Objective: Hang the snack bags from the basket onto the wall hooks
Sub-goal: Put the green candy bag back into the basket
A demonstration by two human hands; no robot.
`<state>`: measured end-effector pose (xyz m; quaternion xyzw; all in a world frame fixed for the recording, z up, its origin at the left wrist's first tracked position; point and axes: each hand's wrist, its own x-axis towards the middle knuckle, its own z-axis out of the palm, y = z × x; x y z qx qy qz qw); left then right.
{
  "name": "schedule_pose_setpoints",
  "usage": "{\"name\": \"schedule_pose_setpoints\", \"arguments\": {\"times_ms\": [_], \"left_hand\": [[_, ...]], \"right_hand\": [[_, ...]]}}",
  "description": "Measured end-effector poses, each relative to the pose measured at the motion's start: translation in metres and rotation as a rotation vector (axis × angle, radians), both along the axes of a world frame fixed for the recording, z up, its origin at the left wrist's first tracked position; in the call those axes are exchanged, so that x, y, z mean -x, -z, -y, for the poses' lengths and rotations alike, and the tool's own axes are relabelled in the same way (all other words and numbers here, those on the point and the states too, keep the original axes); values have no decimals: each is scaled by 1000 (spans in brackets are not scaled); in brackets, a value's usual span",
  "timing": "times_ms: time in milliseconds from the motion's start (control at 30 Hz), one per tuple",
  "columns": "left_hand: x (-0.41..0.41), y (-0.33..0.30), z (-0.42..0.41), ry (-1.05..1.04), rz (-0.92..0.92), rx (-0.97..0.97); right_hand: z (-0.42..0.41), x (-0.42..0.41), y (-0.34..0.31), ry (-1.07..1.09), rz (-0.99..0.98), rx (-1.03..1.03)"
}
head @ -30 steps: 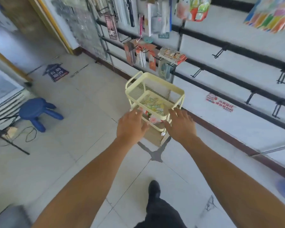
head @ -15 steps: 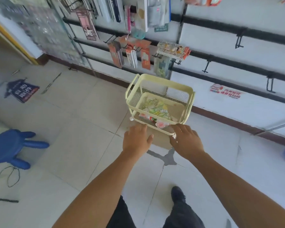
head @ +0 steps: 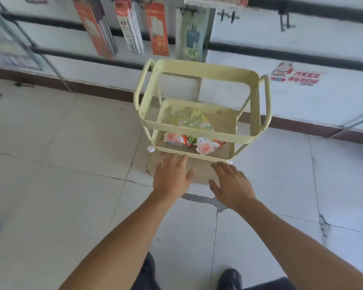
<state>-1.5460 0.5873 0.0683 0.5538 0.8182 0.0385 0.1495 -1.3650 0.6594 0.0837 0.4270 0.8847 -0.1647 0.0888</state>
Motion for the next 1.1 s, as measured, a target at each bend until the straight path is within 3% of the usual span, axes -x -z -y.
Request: {"name": "schedule_pose_setpoints", "arguments": {"times_ms": [233,400,733,1000,1100], "left_hand": [[21,133,-67,75,-90,-175],[33,196,-99,89,-131,-336],[69,244,-118,-5,-115,-429],[74,238,-109,-23,-127,-416],[64,234,-104,6,-127,-349]], "right_hand": [[-56,31,147,55,-167,-95],[-95,59,215,131,-292,-204],[-148,104,263,239,-209,-160],[-171,121,255,244,46,5],[-167,122,250,205,110,-51]]}}
